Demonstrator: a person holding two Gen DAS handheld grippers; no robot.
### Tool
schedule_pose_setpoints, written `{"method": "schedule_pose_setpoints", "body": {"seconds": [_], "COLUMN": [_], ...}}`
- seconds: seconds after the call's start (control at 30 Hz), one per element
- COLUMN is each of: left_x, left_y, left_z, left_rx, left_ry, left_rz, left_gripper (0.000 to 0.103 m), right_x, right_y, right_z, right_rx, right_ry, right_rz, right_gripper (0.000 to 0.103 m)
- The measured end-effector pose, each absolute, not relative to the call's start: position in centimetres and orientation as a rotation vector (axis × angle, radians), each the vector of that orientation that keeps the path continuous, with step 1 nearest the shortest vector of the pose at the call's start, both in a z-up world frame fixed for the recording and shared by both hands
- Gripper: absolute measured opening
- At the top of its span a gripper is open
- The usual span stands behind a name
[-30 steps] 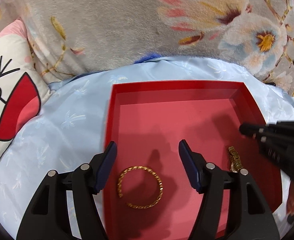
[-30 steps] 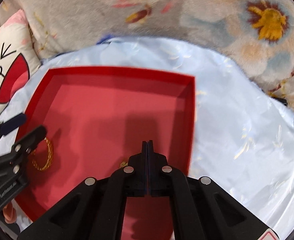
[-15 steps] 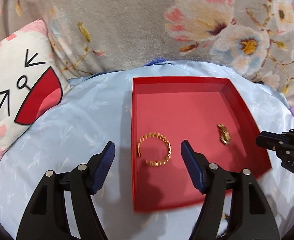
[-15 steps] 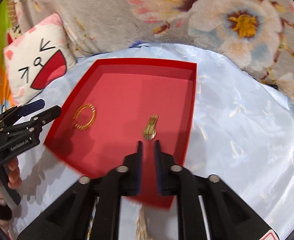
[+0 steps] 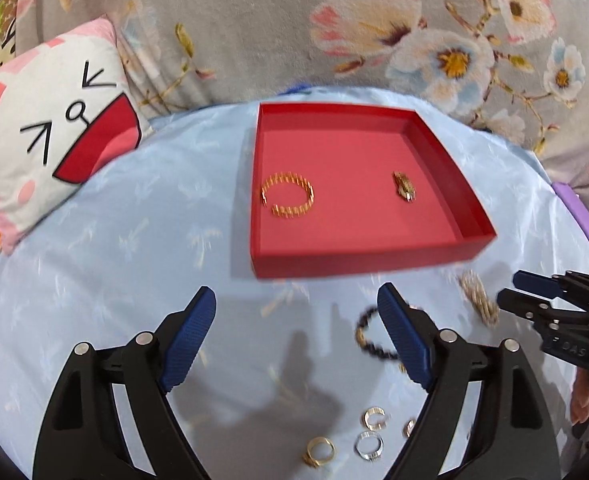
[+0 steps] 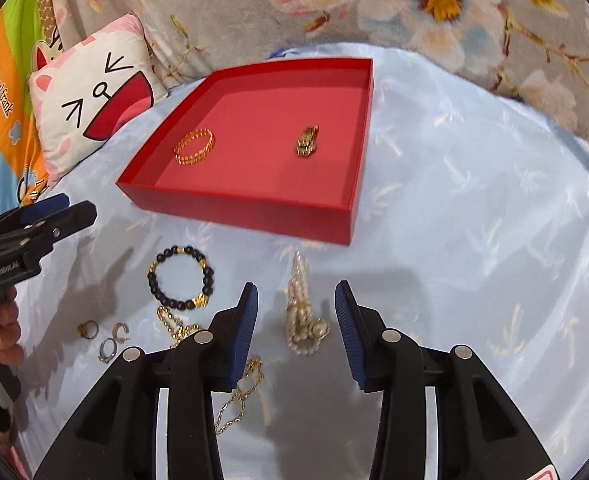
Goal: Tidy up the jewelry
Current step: 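Withdraw both tools from the box toward the remaining jewelry, then grasp the pearl bracelet with the right tool while the left tool grasps the black bead bracelet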
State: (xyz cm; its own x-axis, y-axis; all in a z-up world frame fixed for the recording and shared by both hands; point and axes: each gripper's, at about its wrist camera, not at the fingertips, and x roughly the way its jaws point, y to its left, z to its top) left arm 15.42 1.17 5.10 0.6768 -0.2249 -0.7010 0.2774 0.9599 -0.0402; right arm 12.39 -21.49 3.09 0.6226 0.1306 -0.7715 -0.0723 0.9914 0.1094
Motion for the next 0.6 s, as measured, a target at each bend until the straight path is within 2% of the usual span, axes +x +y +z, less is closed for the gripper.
{"method": "schedule_pose_setpoints", "body": {"seconds": [0.5, 0.6], "left_x": [13.9, 13.8], "left_y": [0.7, -0.1], "left_z": [2.0, 1.7], "left_rx": [0.064, 0.074], "left_ry": [0.826, 0.833], "left_rz": [-0.258, -0.279], "left_gripper": [0.081, 0.082], "right_x": [13.4, 13.4], "right_y": [-20.5, -20.3], "right_z": [0.3, 0.0], "right_rx": [0.049, 0.033], "right_ry": [0.89, 0.886], "right_rz": [0.075, 0.061], "right_gripper": [0.039, 0.03]}}
